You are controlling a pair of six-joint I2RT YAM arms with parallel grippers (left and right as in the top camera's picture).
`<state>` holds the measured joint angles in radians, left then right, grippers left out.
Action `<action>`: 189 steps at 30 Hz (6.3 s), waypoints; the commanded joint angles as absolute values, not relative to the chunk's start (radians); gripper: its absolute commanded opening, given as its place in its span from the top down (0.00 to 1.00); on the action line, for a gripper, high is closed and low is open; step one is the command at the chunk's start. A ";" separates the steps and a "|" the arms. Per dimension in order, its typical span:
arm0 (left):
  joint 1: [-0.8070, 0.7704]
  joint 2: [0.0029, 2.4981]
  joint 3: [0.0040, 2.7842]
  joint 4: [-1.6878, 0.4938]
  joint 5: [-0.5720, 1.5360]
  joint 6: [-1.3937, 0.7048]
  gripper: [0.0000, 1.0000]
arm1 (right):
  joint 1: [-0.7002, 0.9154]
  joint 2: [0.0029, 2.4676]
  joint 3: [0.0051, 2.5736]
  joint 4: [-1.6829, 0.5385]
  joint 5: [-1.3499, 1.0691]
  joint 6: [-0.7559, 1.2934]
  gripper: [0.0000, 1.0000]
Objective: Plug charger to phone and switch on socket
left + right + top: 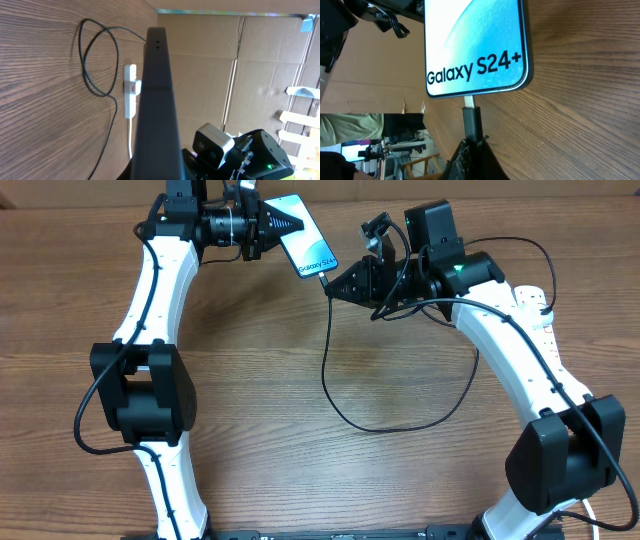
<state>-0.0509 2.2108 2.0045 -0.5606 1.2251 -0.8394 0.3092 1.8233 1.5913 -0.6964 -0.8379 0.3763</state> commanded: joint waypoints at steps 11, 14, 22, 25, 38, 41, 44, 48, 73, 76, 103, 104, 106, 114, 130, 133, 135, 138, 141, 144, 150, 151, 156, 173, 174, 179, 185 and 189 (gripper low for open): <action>-0.072 2.199 2.017 -0.564 1.335 -0.837 0.96 | 0.302 1.810 1.591 -0.682 -0.781 0.366 0.96; -0.072 2.199 2.017 -0.564 1.335 -0.834 0.96 | 0.297 1.810 1.591 -0.682 -0.781 0.366 0.96; -0.072 2.199 2.017 -0.564 1.335 -0.834 0.96 | 0.267 1.810 1.591 -0.682 -0.782 0.366 0.96; -0.072 2.199 2.017 -0.564 1.335 -0.834 0.96 | 0.262 1.810 1.591 -0.683 -0.781 0.365 0.96; -0.072 2.199 2.017 -0.564 1.333 -0.834 0.96 | 0.264 1.810 1.591 -0.683 -0.782 0.366 0.96; -0.072 2.199 2.017 -0.564 1.331 -0.834 0.95 | 0.266 1.810 1.591 -0.682 -0.786 0.366 0.96; -0.074 2.199 2.017 -0.564 1.330 -0.834 0.96 | 0.274 1.810 1.591 -0.682 -0.786 0.366 0.96; -0.075 2.199 2.017 -0.564 1.330 -0.834 0.96 | 0.286 1.810 1.591 -0.668 -0.786 0.371 0.96; -0.118 2.199 2.017 -0.564 1.322 -0.835 0.96 | 0.297 1.810 1.591 -0.567 -0.785 0.446 0.96; -0.123 2.199 2.017 -0.564 1.319 -0.835 0.96 | 0.297 1.810 1.591 -0.559 -0.786 0.446 0.96; -0.116 2.199 2.016 -0.820 0.946 -0.522 0.94 | 0.296 1.810 1.591 -0.652 -0.691 0.437 0.59; -0.116 2.199 2.016 -0.842 0.920 -0.505 0.94 | 0.296 1.810 1.591 -0.655 -0.687 0.437 0.59; -0.117 2.200 2.016 -0.875 0.875 -0.472 0.94 | 0.296 1.810 1.591 -0.662 -0.673 0.437 0.57; -0.110 2.219 2.015 -0.928 0.799 -0.364 0.92 | 0.296 1.810 1.590 -0.711 -0.604 0.438 0.53; -0.110 2.417 2.015 -0.999 0.805 -0.336 0.96 | 0.296 1.810 1.590 -0.756 -0.577 0.437 0.52; -0.110 2.433 2.015 -1.000 0.803 -0.336 0.96 | 0.296 1.810 1.590 -0.755 -0.576 0.437 0.51; -0.110 2.433 2.015 -1.000 0.785 -0.336 0.95 | 0.296 1.810 1.590 -0.755 -0.567 0.437 0.48; -0.110 2.433 2.015 -1.000 0.744 -0.334 0.91 | 0.296 1.810 1.590 -0.755 -0.558 0.438 0.47; -0.109 2.433 2.015 -1.002 0.708 -0.332 0.90 | 0.296 1.810 1.590 -0.754 -0.558 0.438 0.47; -0.109 2.434 2.013 -1.006 0.683 -0.338 0.94 | 0.296 1.810 1.590 -0.754 -0.557 0.438 0.47; -0.120 2.435 1.998 -1.010 0.628 -0.347 0.92 | 0.296 1.810 1.590 -0.754 -0.558 0.438 0.46; -0.120 2.435 1.988 -1.009 0.617 -0.347 0.92 | 0.296 1.810 1.590 -0.754 -0.557 0.438 0.44; -0.118 2.435 1.964 -1.010 0.616 -0.347 0.92 | 0.296 1.810 1.590 -0.754 -0.550 0.438 0.43; -0.120 2.436 1.954 -1.041 0.435 -0.343 0.74 | 0.296 1.810 1.590 -0.758 -0.551 0.438 0.43; -0.120 2.436 1.954 -1.041 0.428 -0.343 0.72 | 0.296 1.810 1.590 -0.758 -0.551 0.438 0.43; -0.120 2.436 1.954 -1.040 0.408 -0.344 0.71 | 0.296 1.810 1.590 -0.758 -0.551 0.438 0.43; -0.120 2.436 1.954 -1.039 0.406 -0.343 0.62 | 0.296 1.810 1.590 -0.758 -0.550 0.438 0.43; -0.120 2.436 1.954 -1.039 0.383 -0.344 0.59 | 0.296 1.810 1.590 -0.758 -0.550 0.437 0.43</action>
